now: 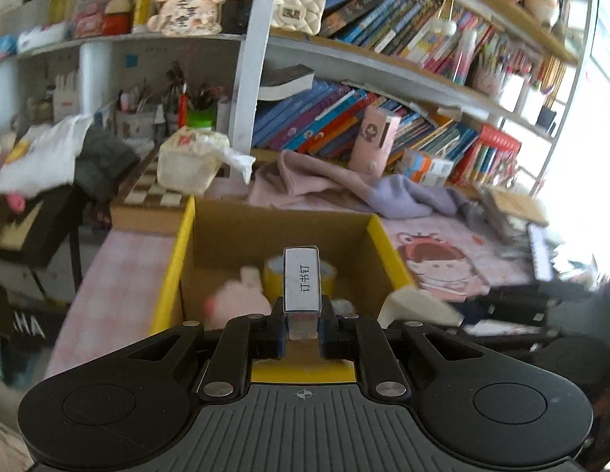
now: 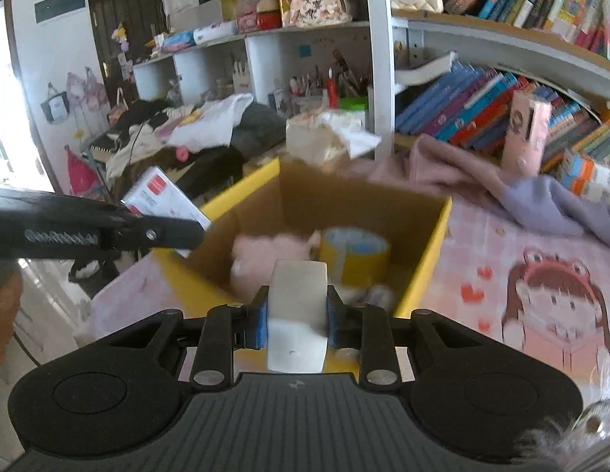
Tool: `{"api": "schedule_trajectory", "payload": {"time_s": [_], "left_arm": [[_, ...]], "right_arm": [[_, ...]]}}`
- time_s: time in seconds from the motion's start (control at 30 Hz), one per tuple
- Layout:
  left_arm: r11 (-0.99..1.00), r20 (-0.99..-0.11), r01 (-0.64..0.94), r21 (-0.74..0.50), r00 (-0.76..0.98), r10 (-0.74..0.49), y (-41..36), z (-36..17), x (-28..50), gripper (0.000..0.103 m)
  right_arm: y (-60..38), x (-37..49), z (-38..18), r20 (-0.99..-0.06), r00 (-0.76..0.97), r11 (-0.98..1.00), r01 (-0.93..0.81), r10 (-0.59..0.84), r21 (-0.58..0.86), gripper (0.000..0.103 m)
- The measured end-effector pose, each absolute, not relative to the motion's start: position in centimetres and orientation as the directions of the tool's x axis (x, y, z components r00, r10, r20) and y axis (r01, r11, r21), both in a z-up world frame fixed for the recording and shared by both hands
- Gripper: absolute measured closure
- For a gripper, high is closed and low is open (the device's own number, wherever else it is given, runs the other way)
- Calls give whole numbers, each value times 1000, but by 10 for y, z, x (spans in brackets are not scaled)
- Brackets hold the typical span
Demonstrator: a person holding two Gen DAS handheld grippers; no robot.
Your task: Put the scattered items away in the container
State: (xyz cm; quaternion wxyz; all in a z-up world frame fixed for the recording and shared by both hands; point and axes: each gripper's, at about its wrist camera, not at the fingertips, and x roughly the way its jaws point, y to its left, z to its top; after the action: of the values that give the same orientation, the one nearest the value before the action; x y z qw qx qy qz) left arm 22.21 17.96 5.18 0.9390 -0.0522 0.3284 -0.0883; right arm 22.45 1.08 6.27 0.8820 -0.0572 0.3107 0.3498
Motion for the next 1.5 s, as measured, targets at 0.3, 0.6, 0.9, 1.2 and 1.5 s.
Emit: {"api": "schedule_trajectory", "payload": {"time_s": [0.3, 0.6, 0.9, 1.2, 1.5], "left_arm": [[978, -744, 205, -34, 648, -162, 176, 15, 332, 90], [972, -852, 234, 32, 514, -96, 170, -22, 383, 88], [974, -823, 227, -5, 553, -133, 174, -11, 375, 67], [973, -711, 226, 51, 692, -124, 164, 37, 324, 41], [980, -589, 189, 55, 799, -121, 154, 79, 245, 23]], "right_arm": [[60, 334, 37, -666, 536, 729, -684, 518, 16, 78], [90, 388, 5, -770, 443, 693, -721, 459, -2, 77], [76, 396, 12, -741, 454, 710, -702, 495, 44, 68], [50, 359, 51, -658, 531, 747, -662, 533, 71, 67], [22, 285, 92, -542, 633, 774, -631, 553, 53, 60]]}}
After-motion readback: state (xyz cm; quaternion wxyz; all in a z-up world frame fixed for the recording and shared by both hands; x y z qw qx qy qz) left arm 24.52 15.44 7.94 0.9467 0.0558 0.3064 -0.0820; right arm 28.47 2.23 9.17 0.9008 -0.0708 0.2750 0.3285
